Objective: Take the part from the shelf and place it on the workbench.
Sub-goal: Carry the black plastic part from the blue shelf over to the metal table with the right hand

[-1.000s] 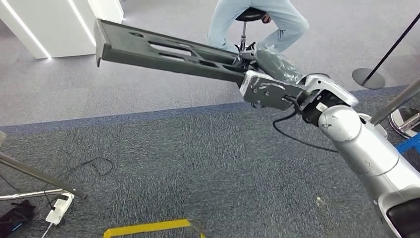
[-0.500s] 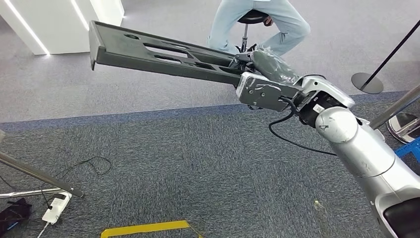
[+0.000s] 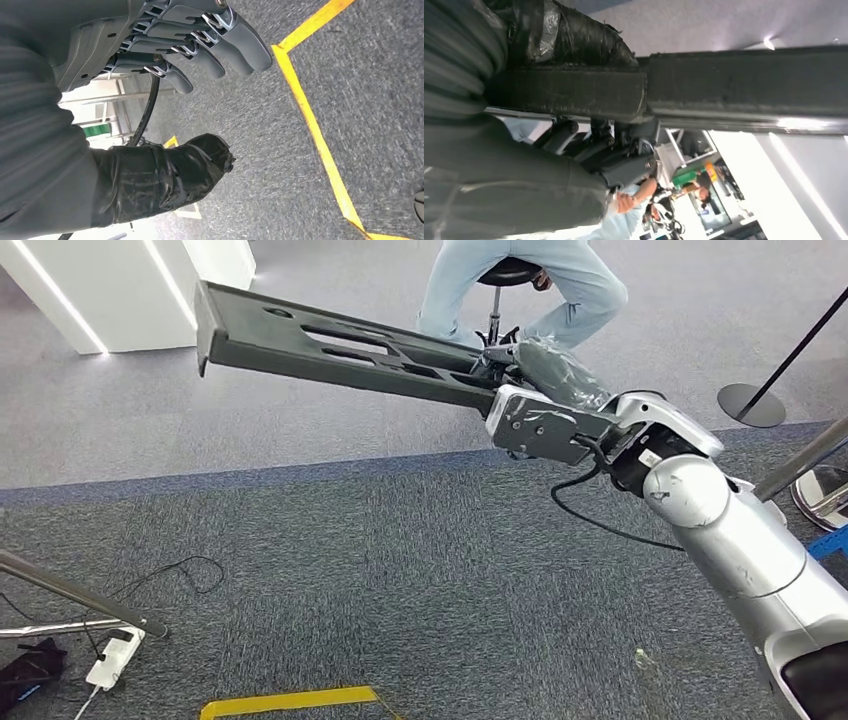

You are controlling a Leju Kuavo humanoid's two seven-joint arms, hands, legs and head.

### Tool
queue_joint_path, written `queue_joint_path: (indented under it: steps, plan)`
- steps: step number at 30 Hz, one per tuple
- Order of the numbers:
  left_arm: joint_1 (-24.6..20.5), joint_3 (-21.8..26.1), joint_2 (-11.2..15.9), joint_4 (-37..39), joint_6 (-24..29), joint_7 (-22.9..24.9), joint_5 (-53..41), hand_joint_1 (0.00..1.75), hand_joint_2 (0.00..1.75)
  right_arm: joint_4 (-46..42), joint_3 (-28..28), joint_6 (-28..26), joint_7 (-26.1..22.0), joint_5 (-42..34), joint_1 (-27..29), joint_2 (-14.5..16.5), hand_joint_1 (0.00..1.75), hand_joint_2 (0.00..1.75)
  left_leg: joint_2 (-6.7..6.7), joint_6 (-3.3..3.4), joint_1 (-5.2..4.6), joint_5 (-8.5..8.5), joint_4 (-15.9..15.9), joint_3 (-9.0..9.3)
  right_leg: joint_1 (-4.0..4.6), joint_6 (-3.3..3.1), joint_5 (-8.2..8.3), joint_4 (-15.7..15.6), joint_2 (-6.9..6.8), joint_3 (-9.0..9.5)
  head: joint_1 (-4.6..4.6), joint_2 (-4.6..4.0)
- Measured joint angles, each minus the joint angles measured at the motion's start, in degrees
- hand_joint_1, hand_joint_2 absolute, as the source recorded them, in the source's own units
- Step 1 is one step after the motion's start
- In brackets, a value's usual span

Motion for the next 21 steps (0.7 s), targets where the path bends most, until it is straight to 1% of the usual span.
queue_joint_path:
  steps: [1, 2, 3, 4, 5, 6, 7, 8, 9, 10, 12, 13, 14, 15, 16, 17, 18, 19, 20, 21]
  plan:
    - [0.0, 0.0, -0.02, 0.0, 0.0, 0.0, 0.0, 0.0, 1.75, 0.01, 0.0, 0.0, 0.0, 0.01, -0.04, 0.01, 1.75, 1.75, 0.14, -0.14, 0.01, -1.66, 3.32, -1.53, 0.1, -0.25, -0.02, -0.02, -0.04, 0.07, -0.08, 0.0]
    - [0.0, 0.0, -0.03, 0.0, 0.0, 0.0, 0.0, 0.0, 1.75, 0.01, 0.0, 0.01, -0.01, 0.0, -0.02, 0.01, 1.75, 1.75, 0.2, -0.22, 0.0, -3.29, 7.22, -3.45, 0.25, -0.42, -0.06, -0.02, -0.07, 0.08, -0.15, 0.0]
    - [0.01, 0.0, -0.07, 0.0, 0.0, 0.0, 0.0, 0.0, 1.75, 0.01, 0.01, 0.02, -0.01, 0.0, 0.02, 0.01, 1.75, 1.75, 0.2, -0.21, -0.01, -4.4, 10.65, -5.26, 0.42, -0.52, -0.09, -0.02, -0.08, 0.09, -0.15, 0.0]
    - [0.04, 0.0, -0.11, 0.0, 0.0, 0.0, 0.0, 0.0, 1.75, 0.02, 0.01, 0.03, -0.01, 0.0, 0.06, 0.01, 1.75, 1.75, 0.2, -0.09, -0.04, -4.61, 12.56, -6.38, 0.6, -0.59, -0.13, -0.02, -0.09, 0.11, -0.15, 0.0]
    - [0.06, 0.0, -0.15, 0.0, 0.0, 0.0, 0.0, 0.0, 1.75, 0.02, 0.02, 0.03, -0.01, 0.0, 0.07, 0.01, 1.75, 1.75, 0.2, 0.13, -0.1, -3.76, 12.29, -6.41, 0.76, -0.66, -0.16, -0.01, -0.09, 0.16, -0.15, 0.0]
    - [0.08, 0.0, -0.19, 0.0, 0.0, 0.0, 0.0, 0.0, 1.75, 0.02, 0.02, 0.03, -0.01, 0.01, 0.05, 0.01, 1.75, 1.75, 0.2, 0.44, -0.21, -2.04, 9.77, -5.27, 0.88, -0.7, -0.2, -0.01, -0.09, 0.26, -0.15, 0.0]
    - [0.07, 0.0, -0.19, 0.0, 0.0, 0.0, 0.0, 0.0, 1.75, 0.02, 0.01, 0.02, -0.01, 0.01, 0.02, 0.01, 1.75, 1.75, 0.21, 0.83, -0.39, 0.02, 5.81, -3.33, 0.94, -0.72, -0.24, -0.02, -0.09, 0.39, -0.15, 0.0]
    - [0.05, 0.0, -0.16, 0.0, 0.01, 0.0, 0.0, 0.0, 1.75, 0.01, 0.01, 0.02, -0.01, 0.01, -0.03, 0.01, 1.75, 1.75, 0.24, 1.2, -0.67, 1.47, 1.86, -1.28, 1.05, -0.69, -0.29, -0.04, -0.08, 0.46, -0.14, 0.0]
    - [0.01, 0.0, -0.12, 0.0, 0.01, -0.01, 0.0, 0.0, 1.75, 0.01, 0.0, 0.02, -0.01, 0.01, -0.04, 0.01, 1.75, 1.75, 0.25, 1.47, -0.96, 2.38, -1.19, 0.26, 1.08, -0.59, -0.3, -0.1, -0.08, 0.47, -0.14, 0.0]
    - [-0.03, 0.0, -0.08, 0.0, 0.02, -0.01, 0.0, 0.0, 1.75, 0.02, 0.0, 0.02, -0.01, 0.01, -0.02, 0.0, 1.75, 1.75, 0.26, 1.65, -1.22, 2.64, -2.9, 1.1, 1.08, -0.44, -0.28, -0.16, -0.08, 0.44, -0.11, 0.0]
    - [-0.06, 0.0, 0.02, 0.0, 0.03, -0.01, 0.0, 0.0, 1.75, 0.02, 0.01, 0.03, -0.01, 0.0, 0.05, 0.0, 1.75, 1.75, 0.24, 1.9, -1.49, 2.64, -3.71, 1.37, 0.97, 0.03, -0.16, -0.45, -0.08, 0.44, -0.12, 0.0]
    - [-0.03, 0.0, 0.04, 0.0, 0.03, 0.0, 0.0, 0.0, 1.75, 0.02, 0.01, 0.03, -0.01, 0.0, 0.06, -0.01, 1.75, 1.75, 0.29, 2.09, -1.37, 2.87, -4.16, 1.6, 0.93, 0.29, -0.28, -0.42, -0.09, 0.42, -0.09, 0.0]
    - [-0.03, 0.0, 0.06, 0.0, 0.03, 0.0, 0.0, 0.0, 1.75, 0.02, 0.01, 0.02, -0.01, -0.01, 0.03, -0.01, 1.75, 1.75, 0.34, 2.35, -1.25, 3.11, -4.68, 1.89, 0.92, 0.53, -0.79, 0.11, -0.09, 0.19, -0.1, 0.0]
    - [-0.04, 0.0, 0.05, 0.0, 0.02, 0.0, 0.0, 0.0, 1.75, 0.02, 0.0, 0.02, -0.01, -0.01, -0.03, -0.02, 1.75, 1.75, 0.39, 2.6, -1.09, 3.35, -5.18, 2.17, 0.94, 0.73, -1.94, 1.81, -0.08, -0.55, -0.07, 0.0]
    - [-0.06, 0.0, 0.03, 0.0, 0.03, 0.0, 0.0, 0.0, 1.75, 0.02, 0.0, 0.02, -0.01, -0.01, -0.03, -0.02, 1.75, 1.75, 0.43, 2.78, -0.97, 3.48, -5.47, 2.36, 0.92, 0.85, -3.57, 4.68, -0.07, -1.85, -0.05, 0.0]
    - [-0.08, 0.0, 0.02, 0.0, 0.03, 0.0, 0.0, 0.0, 1.75, 0.02, 0.0, 0.02, -0.01, -0.02, 0.02, -0.02, 1.75, 1.75, 0.42, 2.94, -0.98, 3.48, -5.52, 2.39, 0.92, 0.98, -5.33, 8.3, -0.06, -3.53, -0.05, 0.0]
    - [-0.08, 0.0, 0.0, 0.0, 0.03, 0.0, 0.0, 0.0, 1.75, 0.05, 0.0, 0.03, 0.0, -0.02, 0.12, -0.02, 1.75, 1.75, 0.41, 3.03, -0.97, 3.44, -5.45, 2.36, 0.86, 1.11, -6.71, 11.87, -0.05, -5.28, -0.03, 0.0]
    - [-0.06, 0.0, -0.02, 0.0, 0.03, 0.0, 0.0, 0.0, 1.75, 0.1, 0.0, 0.03, 0.01, -0.02, 0.25, -0.02, 1.75, 1.75, 0.39, 3.06, -0.93, 3.34, -5.33, 2.33, 0.74, 1.26, -7.16, 14.08, -0.06, -6.43, -0.04, 0.0]
    - [-0.04, 0.0, -0.07, 0.0, 0.03, 0.0, 0.0, 0.0, 1.75, 0.14, 0.0, 0.03, 0.01, -0.02, 0.33, -0.02, 1.75, 1.75, 0.35, 3.0, -0.87, 3.21, -5.13, 2.3, 0.58, 1.43, -6.55, 14.28, -0.08, -6.64, -0.03, 0.0]
    - [-0.03, 0.0, -0.13, 0.0, 0.02, 0.0, 0.0, 0.0, 1.75, 0.18, 0.0, 0.03, 0.01, -0.02, 0.33, -0.02, 1.75, 1.75, 0.31, 2.83, -0.75, 3.0, -4.82, 2.28, 0.37, 1.61, -4.98, 12.29, -0.09, -5.74, -0.03, 0.0]
